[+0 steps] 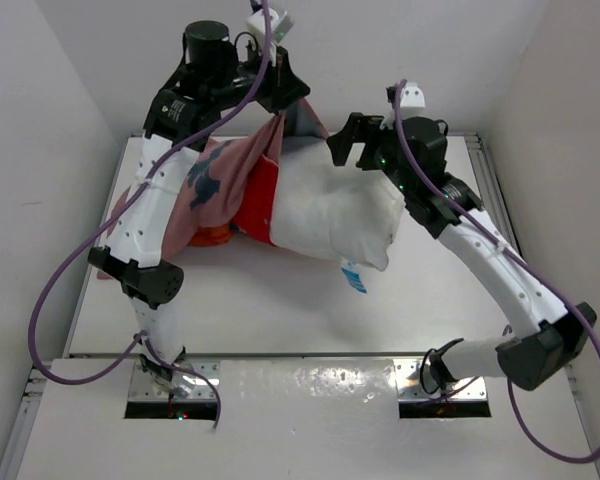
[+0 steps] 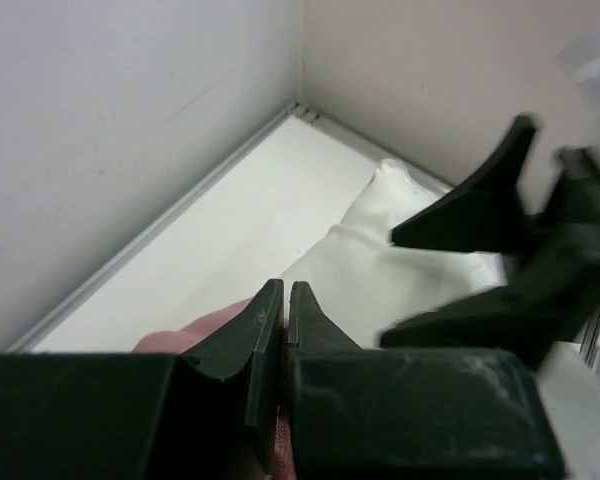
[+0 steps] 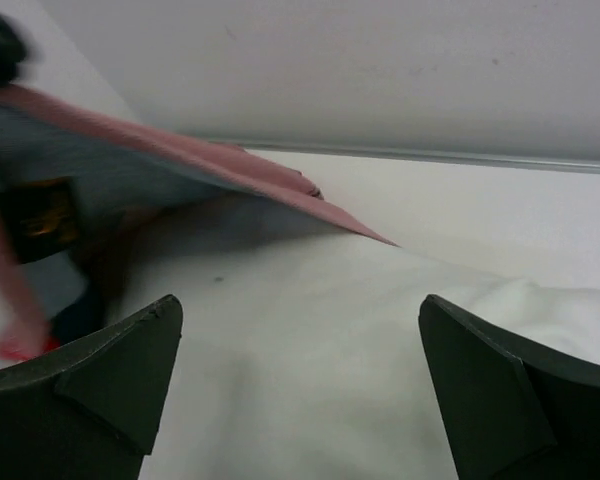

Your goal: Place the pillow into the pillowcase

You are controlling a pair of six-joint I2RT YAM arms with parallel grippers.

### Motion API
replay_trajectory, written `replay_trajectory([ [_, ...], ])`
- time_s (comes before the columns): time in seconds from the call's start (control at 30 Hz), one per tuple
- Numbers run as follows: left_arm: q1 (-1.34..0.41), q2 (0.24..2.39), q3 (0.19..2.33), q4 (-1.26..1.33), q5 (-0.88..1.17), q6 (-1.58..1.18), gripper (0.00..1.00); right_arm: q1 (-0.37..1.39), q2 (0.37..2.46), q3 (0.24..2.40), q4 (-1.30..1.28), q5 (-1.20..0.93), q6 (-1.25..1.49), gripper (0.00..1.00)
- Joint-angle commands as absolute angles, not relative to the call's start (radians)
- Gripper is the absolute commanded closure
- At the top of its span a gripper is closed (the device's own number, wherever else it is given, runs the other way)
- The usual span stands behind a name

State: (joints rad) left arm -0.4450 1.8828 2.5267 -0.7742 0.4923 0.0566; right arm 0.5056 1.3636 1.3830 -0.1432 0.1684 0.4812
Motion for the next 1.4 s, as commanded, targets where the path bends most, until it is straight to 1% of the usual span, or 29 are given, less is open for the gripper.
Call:
replay_trajectory([
  [0.0, -0.477, 1.799, 2.45, -0.594, 0.48, 0.1, 1.0, 0.505, 1.235, 1.389, -0.262, 0.072, 0.374, 0.01],
  [0.1, -0.512, 1.787, 2.317, -0.618, 0.44, 0.178, 1.0, 0.499, 1.177, 1.298, -0.334, 0.066, 0.38, 0.01],
  [0.13, -0.528, 1.781, 2.278, -0.624, 0.443, 0.195, 0.92, 0.499, 1.167, 1.27, -0.348, 0.054, 0.385, 0.01],
  [0.17, -0.534, 1.781, 2.197, -0.63, 0.446, 0.222, 0.83, 0.494, 1.16, 1.238, -0.366, 0.052, 0.4, 0.01],
  [0.2, -0.54, 1.778, 2.16, -0.638, 0.455, 0.239, 0.69, 0.495, 1.145, 1.179, -0.4, 0.049, 0.413, 0.01],
  [0.23, -0.555, 1.778, 2.131, -0.667, 0.457, 0.264, 0.42, 0.491, 1.135, 1.152, -0.411, 0.043, 0.428, 0.01],
  [0.3, -0.571, 1.776, 2.056, -0.724, 0.427, 0.328, 0.18, 0.489, 1.109, 1.062, -0.439, 0.022, 0.469, 0.01],
  [0.33, -0.58, 1.772, 2.042, -0.744, 0.422, 0.362, 0.14, 0.486, 1.1, 1.034, -0.443, 0.009, 0.497, 0.01],
  [0.4, -0.587, 1.756, 2.013, -0.785, 0.419, 0.391, 0.11, 0.474, 1.077, 0.957, -0.451, -0.018, 0.524, 0.01],
  [0.47, -0.606, 1.704, 1.984, -0.813, 0.414, 0.47, 0.12, 0.459, 1.042, 0.901, -0.457, -0.037, 0.557, 0.02],
  [0.5, -0.63, 1.663, 1.942, -0.834, 0.396, 0.501, 0.2, 0.453, 1.031, 0.881, -0.456, -0.043, 0.564, 0.05],
  [0.53, -0.647, 1.642, 1.918, -0.845, 0.378, 0.558, 0.32, 0.443, 1.004, 0.861, -0.451, -0.046, 0.581, 0.21],
  [0.57, -0.663, 1.623, 1.889, -0.86, 0.339, 0.58, 0.48, 0.437, 0.99, 0.821, -0.431, -0.045, 0.592, 0.37],
  [0.6, -0.698, 1.599, 1.829, -0.889, 0.318, 0.597, 0.84, 0.43, 0.977, 0.799, -0.417, -0.044, 0.604, 0.53],
  [0.63, -0.716, 1.592, 1.803, -0.905, 0.295, 0.621, 0.96, 0.417, 0.95, 0.783, -0.405, -0.043, 0.632, 0.81],
  [0.67, -0.753, 1.583, 1.749, -0.934, 0.257, 0.627, 1.0, 0.413, 0.939, 0.755, -0.384, -0.041, 0.641, 0.86],
  [0.7, -0.773, 1.575, 1.721, -0.945, 0.239, 0.632, 1.0, 0.405, 0.93, 0.744, -0.377, -0.04, 0.649, 0.87],
  [0.8, -0.836, 1.546, 1.639, -0.937, 0.201, 0.63, 1.0, 0.385, 0.908, 0.712, -0.374, -0.029, 0.663, 0.77],
  [0.87, -0.865, 1.529, 1.563, -0.916, 0.183, 0.62, 1.0, 0.367, 0.907, 0.695, -0.373, -0.038, 0.667, 0.67],
  [0.9, -0.889, 1.526, 1.546, -0.899, 0.176, 0.614, 0.97, 0.364, 0.913, 0.692, -0.373, -0.044, 0.669, 0.65],
  [0.97, -0.913, 1.535, 1.525, -0.897, 0.152, 0.604, 0.88, 0.354, 0.922, 0.695, -0.386, -0.052, 0.669, 0.54],
  [1.0, -0.931, 1.552, 1.525, -0.893, 0.14, 0.6, 0.8, 0.348, 0.931, 0.698, -0.391, -0.048, 0.667, 0.43],
  [1.07, -0.936, 1.565, 1.522, -0.876, 0.103, 0.592, 0.75, 0.341, 0.937, 0.707, -0.4, -0.029, 0.672, 0.29],
  [1.1, -0.936, 1.574, 1.52, -0.842, 0.088, 0.589, 0.69, 0.338, 0.939, 0.707, -0.403, -0.019, 0.673, 0.2],
  [1.17, -0.931, 1.595, 1.52, -0.801, 0.055, 0.581, 0.61, 0.334, 0.943, 0.709, -0.399, 0.014, 0.683, 0.15],
  [1.2, -0.928, 1.603, 1.522, -0.79, 0.045, 0.58, 0.59, 0.336, 0.951, 0.71, -0.402, 0.021, 0.683, 0.13],
  [1.27, -0.922, 1.626, 1.531, -0.769, 0.037, 0.581, 0.54, 0.336, 0.962, 0.719, -0.402, 0.034, 0.678, 0.11],
  [1.37, -0.911, 1.654, 1.531, -0.744, 0.035, 0.589, 0.49, 0.334, 0.997, 0.732, -0.403, 0.041, 0.661, 0.1],
])
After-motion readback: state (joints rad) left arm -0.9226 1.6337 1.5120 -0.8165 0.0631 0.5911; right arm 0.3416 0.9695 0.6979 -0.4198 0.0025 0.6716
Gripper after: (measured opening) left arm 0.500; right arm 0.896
